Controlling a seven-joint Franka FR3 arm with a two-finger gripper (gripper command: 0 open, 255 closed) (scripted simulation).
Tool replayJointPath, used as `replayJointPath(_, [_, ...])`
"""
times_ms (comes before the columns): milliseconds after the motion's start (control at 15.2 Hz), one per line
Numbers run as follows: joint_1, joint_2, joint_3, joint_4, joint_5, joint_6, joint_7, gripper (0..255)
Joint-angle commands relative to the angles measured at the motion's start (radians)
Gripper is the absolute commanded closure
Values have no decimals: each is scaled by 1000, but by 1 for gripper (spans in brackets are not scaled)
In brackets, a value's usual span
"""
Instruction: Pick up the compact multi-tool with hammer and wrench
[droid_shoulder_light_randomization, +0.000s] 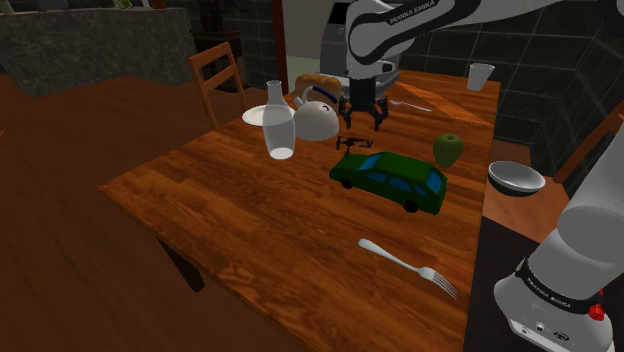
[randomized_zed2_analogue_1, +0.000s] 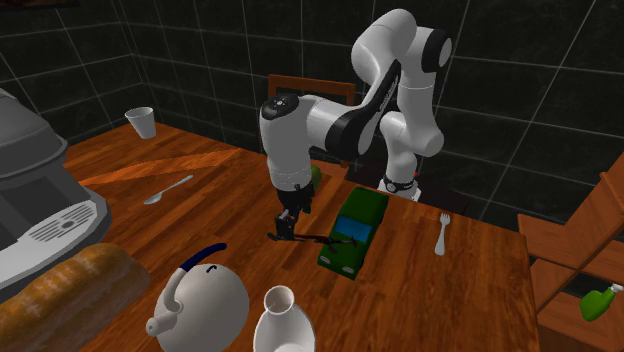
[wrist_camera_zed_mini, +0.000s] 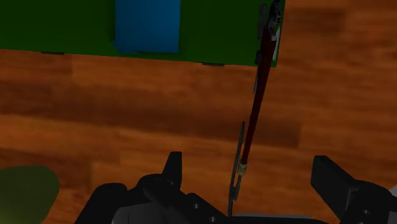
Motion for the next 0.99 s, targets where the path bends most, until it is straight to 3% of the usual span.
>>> replayJointPath(0, [0,15,-3,-9,-4,21,19,0])
replayJointPath(462, [1,39,-5,-54,-12,90,25,0])
replayJointPath(528, [1,40,-5,-55,-12,91,26,255])
replayJointPath(924, [1,40,-5,-55,-12,92,26,255])
